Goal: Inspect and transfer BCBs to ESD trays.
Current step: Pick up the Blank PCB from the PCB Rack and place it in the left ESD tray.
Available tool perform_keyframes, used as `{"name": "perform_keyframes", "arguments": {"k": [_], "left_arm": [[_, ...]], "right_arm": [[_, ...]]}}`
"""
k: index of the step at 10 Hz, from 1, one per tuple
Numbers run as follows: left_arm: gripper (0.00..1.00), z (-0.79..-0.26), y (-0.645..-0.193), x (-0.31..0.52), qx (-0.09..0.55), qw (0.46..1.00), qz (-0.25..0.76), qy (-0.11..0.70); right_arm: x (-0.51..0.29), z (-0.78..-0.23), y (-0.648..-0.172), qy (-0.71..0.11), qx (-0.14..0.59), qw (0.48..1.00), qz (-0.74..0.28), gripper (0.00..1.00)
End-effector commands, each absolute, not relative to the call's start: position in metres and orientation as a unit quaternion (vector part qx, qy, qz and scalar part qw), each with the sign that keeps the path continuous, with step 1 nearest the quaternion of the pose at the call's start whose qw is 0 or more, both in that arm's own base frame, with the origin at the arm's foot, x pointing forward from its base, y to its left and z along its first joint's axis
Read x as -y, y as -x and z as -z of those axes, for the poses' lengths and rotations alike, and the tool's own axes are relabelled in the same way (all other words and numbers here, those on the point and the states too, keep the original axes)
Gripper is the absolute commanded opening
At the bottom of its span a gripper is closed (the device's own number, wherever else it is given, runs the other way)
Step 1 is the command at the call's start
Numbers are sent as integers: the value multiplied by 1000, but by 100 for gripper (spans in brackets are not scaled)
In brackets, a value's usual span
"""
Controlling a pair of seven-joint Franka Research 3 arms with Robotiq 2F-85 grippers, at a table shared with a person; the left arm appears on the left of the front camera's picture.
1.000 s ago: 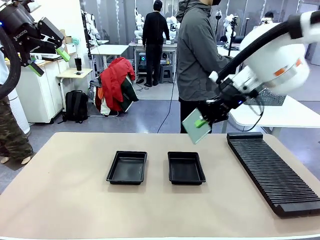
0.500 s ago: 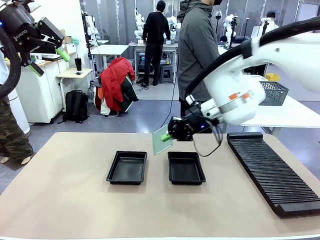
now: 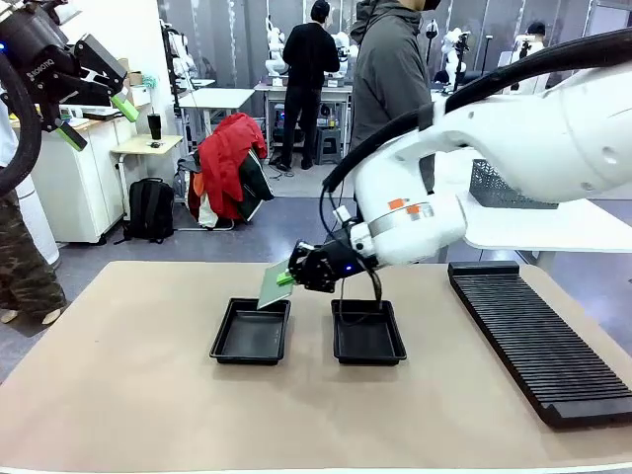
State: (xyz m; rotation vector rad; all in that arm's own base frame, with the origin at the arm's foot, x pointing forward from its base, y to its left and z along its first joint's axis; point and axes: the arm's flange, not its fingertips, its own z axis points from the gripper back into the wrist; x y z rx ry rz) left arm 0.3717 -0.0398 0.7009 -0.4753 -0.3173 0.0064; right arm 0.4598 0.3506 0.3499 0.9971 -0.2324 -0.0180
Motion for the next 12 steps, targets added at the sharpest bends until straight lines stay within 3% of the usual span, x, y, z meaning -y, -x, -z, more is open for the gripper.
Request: {"name": "perform_keyframes", "arguments": {"k": [1,12], "left_arm": [[100,-700,-372,39,155,959,-4,236],[100,-700,-372,39,155,959,-4,236]], "right_arm": [[-373,-334,-466,-474,117,872,14,3],[-404,-270,-467,-450,83,888,41,3]]}}
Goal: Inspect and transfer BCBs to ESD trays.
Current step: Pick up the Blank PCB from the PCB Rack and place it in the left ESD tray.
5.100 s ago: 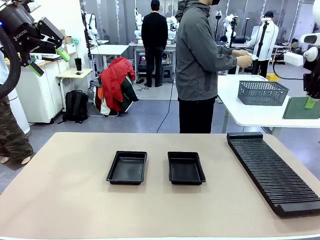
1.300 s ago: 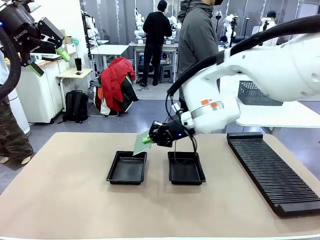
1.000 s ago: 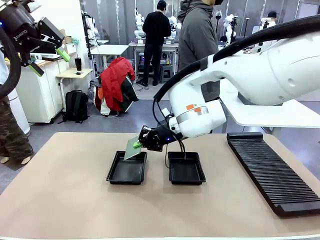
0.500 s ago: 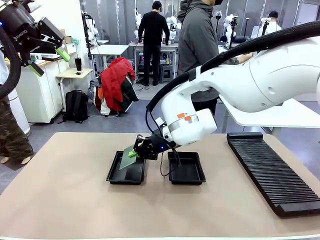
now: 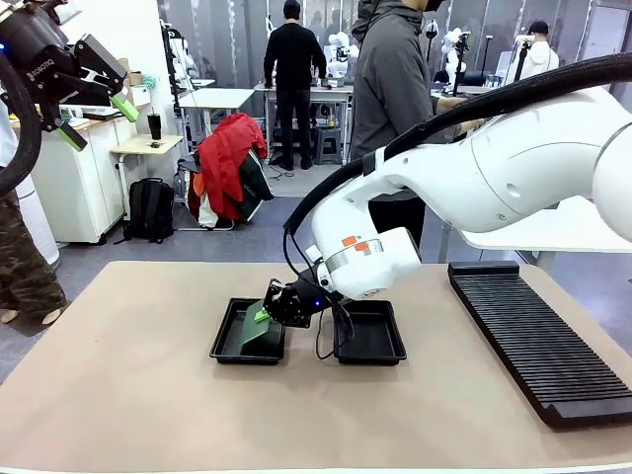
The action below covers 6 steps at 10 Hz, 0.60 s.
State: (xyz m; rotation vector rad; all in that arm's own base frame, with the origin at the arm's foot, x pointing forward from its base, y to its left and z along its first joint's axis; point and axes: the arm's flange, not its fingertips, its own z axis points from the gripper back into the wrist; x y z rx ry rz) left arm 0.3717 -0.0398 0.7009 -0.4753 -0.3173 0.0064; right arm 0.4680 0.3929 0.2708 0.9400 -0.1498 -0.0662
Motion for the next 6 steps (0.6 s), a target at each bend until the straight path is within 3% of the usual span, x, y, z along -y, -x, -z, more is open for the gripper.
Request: {"name": "perform_keyframes", "arguments": {"k": [1,6], "left_arm": [[100,-700,-372,39,155,959,-4,236],[100,-700,-372,39,155,959,-4,236]], "right_arm": [[-405,-268,-467,-449,81,889,41,3],[-414,-261,-475,-440,71,894,51,3]]}}
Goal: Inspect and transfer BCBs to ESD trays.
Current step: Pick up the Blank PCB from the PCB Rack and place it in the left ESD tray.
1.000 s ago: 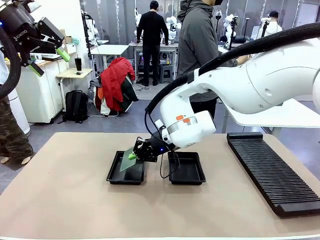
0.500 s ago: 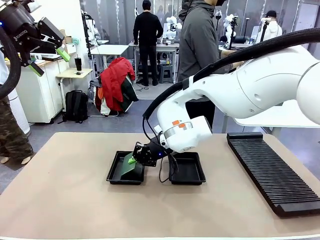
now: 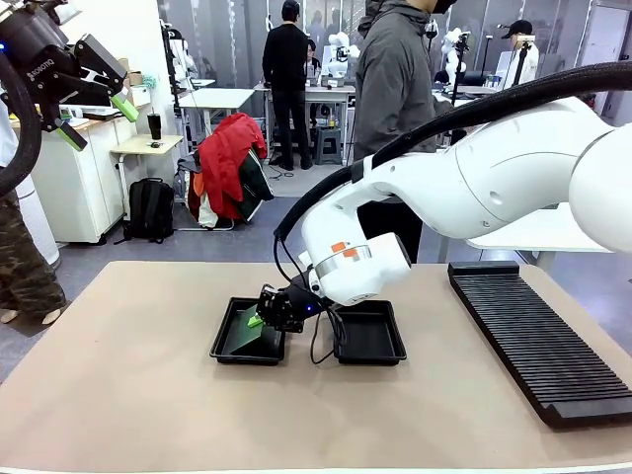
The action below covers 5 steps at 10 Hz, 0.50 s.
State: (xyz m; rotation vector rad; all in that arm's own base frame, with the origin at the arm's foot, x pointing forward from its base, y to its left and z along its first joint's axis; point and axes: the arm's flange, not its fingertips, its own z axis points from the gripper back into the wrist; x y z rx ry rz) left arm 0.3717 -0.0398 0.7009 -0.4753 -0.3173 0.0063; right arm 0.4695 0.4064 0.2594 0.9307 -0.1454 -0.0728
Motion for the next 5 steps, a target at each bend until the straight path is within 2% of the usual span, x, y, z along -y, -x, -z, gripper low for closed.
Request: {"name": "perform_keyframes", "arguments": {"k": [1,5], "left_arm": [[100,-700,-372,39,155,959,-4,236],[100,-700,-372,39,155,959,-4,236]], "right_arm": [[-413,-259,-475,-441,70,893,59,3],[-407,-258,-471,-449,69,890,39,3]]}}
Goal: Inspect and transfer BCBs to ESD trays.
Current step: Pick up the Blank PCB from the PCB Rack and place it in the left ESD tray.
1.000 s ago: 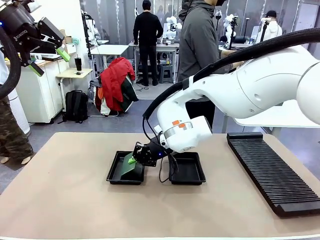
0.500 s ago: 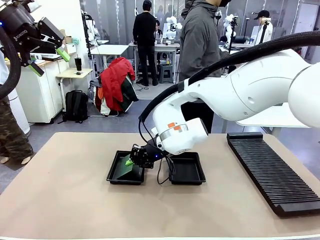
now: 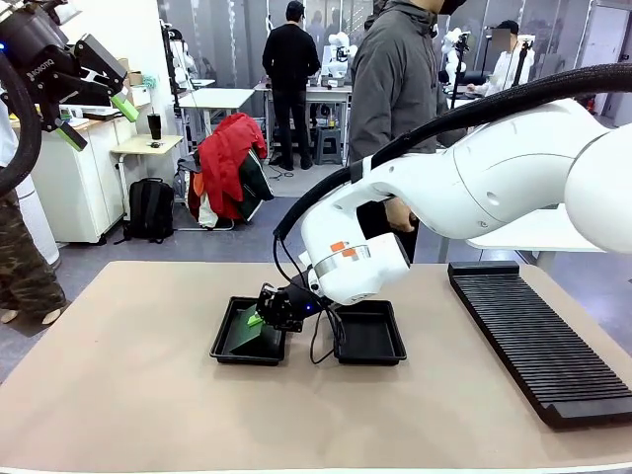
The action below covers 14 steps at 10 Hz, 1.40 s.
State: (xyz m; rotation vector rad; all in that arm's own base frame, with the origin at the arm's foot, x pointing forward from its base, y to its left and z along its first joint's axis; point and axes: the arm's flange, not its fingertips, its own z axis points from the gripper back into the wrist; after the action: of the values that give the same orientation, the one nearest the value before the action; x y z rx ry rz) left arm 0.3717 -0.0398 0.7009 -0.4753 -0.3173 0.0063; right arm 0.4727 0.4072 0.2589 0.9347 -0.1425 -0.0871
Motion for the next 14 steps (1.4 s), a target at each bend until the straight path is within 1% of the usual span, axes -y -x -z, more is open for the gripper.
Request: {"name": "perform_keyframes", "arguments": {"k": [1,2,6,7,8,9,10,11,12,13,14], "left_arm": [[100,-700,-372,39,155,959,-4,236],[100,-700,-372,39,155,959,-4,236],[100,-700,-372,39,155,959,-4,236],[100,-700,-372,39,155,959,-4,236],[100,-700,-372,39,155,959,-4,236],[100,-700,-372,39,155,959,-4,236],[100,-700,-372,39,155,959,-4,236],[100,-700,-372,39,155,959,-4,236],[100,-700,-372,39,155,959,-4,236],[100,-700,-372,39,155,959,-4,236],[100,-700,-372,39,155,959,-4,236]], "right_arm": [[-407,-258,-471,-449,69,890,39,3],[-407,-259,-473,-450,69,889,42,3],[-424,-282,-473,-395,45,917,31,3],[-427,-286,-474,-387,42,920,33,14],[-431,-291,-474,-378,42,924,35,21],[-435,-297,-475,-359,40,932,38,34],[-438,-304,-475,-343,40,938,40,40],[-441,-311,-476,-327,40,943,41,53],[-443,-319,-476,-307,39,950,44,60],[-444,-327,-478,-282,40,957,45,73],[-444,-336,-478,-259,40,964,39,80]]}}
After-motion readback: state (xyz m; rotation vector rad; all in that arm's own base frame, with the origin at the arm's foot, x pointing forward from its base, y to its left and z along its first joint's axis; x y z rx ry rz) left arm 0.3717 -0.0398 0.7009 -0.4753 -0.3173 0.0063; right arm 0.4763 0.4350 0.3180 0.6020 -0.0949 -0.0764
